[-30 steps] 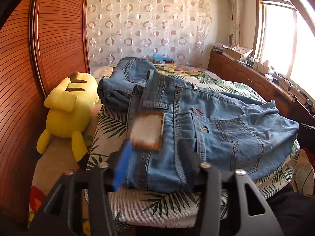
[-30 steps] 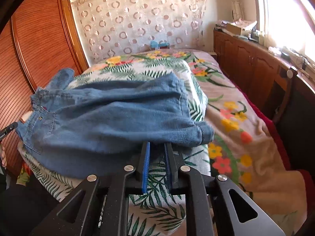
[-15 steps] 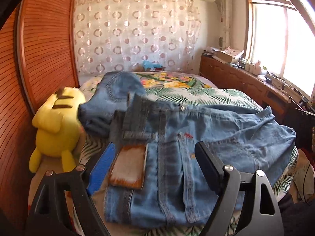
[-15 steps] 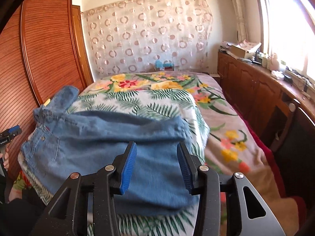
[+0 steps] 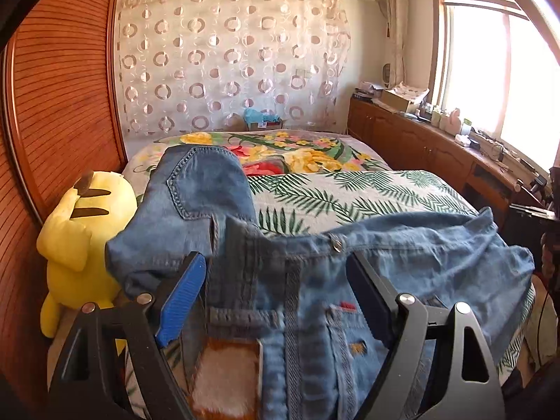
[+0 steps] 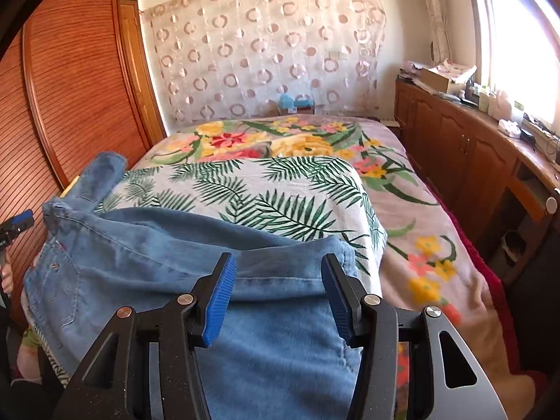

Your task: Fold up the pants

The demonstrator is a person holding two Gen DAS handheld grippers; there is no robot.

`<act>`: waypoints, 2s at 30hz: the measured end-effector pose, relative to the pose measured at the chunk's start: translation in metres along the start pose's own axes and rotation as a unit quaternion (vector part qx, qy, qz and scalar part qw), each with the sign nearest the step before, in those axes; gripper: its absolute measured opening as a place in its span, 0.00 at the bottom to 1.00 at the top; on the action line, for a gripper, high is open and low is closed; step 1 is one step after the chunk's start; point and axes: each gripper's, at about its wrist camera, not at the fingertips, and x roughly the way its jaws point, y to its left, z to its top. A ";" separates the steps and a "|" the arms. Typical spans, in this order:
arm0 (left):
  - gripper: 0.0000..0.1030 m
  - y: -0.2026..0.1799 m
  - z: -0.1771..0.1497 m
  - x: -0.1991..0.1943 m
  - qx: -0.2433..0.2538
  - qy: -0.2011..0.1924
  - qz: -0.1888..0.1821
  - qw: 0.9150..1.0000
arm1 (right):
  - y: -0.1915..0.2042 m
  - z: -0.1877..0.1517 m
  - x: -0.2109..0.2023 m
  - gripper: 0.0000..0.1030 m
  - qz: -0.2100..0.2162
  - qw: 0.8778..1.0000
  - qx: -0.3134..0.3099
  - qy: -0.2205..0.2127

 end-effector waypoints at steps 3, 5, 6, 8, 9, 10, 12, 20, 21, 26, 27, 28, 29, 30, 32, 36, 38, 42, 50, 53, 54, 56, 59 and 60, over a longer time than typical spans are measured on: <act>0.81 0.006 0.009 0.015 -0.001 0.009 0.005 1.000 | -0.004 0.007 0.009 0.51 -0.008 1.000 0.003 0.009; 0.81 0.010 0.012 0.025 -0.005 0.017 0.006 1.000 | -0.008 0.010 0.016 0.51 -0.014 1.000 0.005 0.017; 0.81 0.013 0.015 0.031 -0.009 0.022 0.006 1.000 | -0.011 0.011 0.021 0.51 -0.017 1.000 0.007 0.021; 0.81 0.016 0.016 0.043 -0.016 0.037 0.005 0.999 | -0.015 0.015 0.026 0.51 -0.020 0.999 0.008 0.029; 0.81 0.016 0.015 0.048 -0.017 0.044 0.006 0.999 | -0.016 0.016 0.029 0.51 -0.022 0.999 0.007 0.032; 0.81 0.017 0.015 0.053 -0.018 0.049 0.004 0.999 | -0.017 0.016 0.032 0.51 -0.023 0.999 0.008 0.035; 0.81 0.018 0.013 0.063 -0.020 0.062 0.001 0.998 | -0.019 0.018 0.035 0.51 -0.024 0.999 0.010 0.040; 0.65 0.008 0.005 0.071 0.011 0.078 0.004 0.997 | -0.025 0.018 0.043 0.51 -0.018 0.998 0.024 0.057; 0.52 0.006 0.005 0.069 0.014 0.076 0.001 0.997 | -0.026 0.018 0.045 0.51 -0.018 0.998 0.026 0.059; 0.28 -0.005 0.003 0.057 0.032 0.064 -0.009 0.997 | -0.037 0.022 0.052 0.51 -0.012 0.996 0.049 0.074; 0.26 -0.007 0.003 0.055 0.035 0.060 -0.008 0.998 | -0.038 0.022 0.053 0.51 -0.009 0.995 0.052 0.080; 0.25 -0.009 0.004 0.052 0.036 0.056 -0.008 0.998 | -0.038 0.023 0.055 0.51 -0.007 0.995 0.052 0.087; 0.23 -0.010 0.004 0.048 0.035 0.052 -0.008 0.998 | -0.038 0.023 0.055 0.51 -0.005 0.995 0.051 0.090; 0.23 -0.010 0.005 0.044 0.033 0.047 -0.006 0.998 | -0.039 0.024 0.055 0.51 -0.001 0.995 0.051 0.091; 0.21 -0.008 0.006 0.038 0.027 0.036 -0.004 0.999 | -0.037 0.027 0.057 0.51 0.006 0.994 0.049 0.098; 0.20 -0.002 0.011 0.021 0.012 0.012 -0.004 1.000 | -0.033 0.028 0.051 0.14 0.023 0.994 0.034 0.098; 0.20 -0.002 0.015 0.013 0.010 -0.002 0.001 1.000 | -0.031 0.031 0.041 0.08 0.033 0.996 0.025 0.078; 0.20 0.004 0.022 0.013 0.003 -0.009 0.001 1.000 | -0.028 0.046 0.007 0.07 0.013 1.000 0.025 0.011; 0.20 0.006 0.017 0.041 0.001 0.017 0.013 1.000 | -0.012 0.067 0.012 0.07 -0.061 0.998 0.014 -0.007; 0.23 0.007 0.013 0.042 -0.001 0.025 0.014 1.000 | -0.012 0.065 0.027 0.07 -0.066 0.998 0.012 0.013; 0.24 0.007 0.012 0.041 0.000 0.028 0.014 1.000 | -0.011 0.063 0.031 0.07 -0.065 0.998 0.011 0.022; 0.30 0.004 0.008 0.038 0.003 0.030 0.018 0.999 | -0.007 0.065 0.038 0.07 -0.064 0.997 0.009 0.032; 0.43 -0.002 0.005 0.029 0.013 0.024 0.030 0.999 | -0.010 0.067 0.035 0.18 -0.058 0.998 0.006 0.029; 0.49 -0.003 0.004 0.026 0.014 0.022 0.031 0.999 | -0.010 0.067 0.031 0.24 -0.059 0.998 0.004 0.027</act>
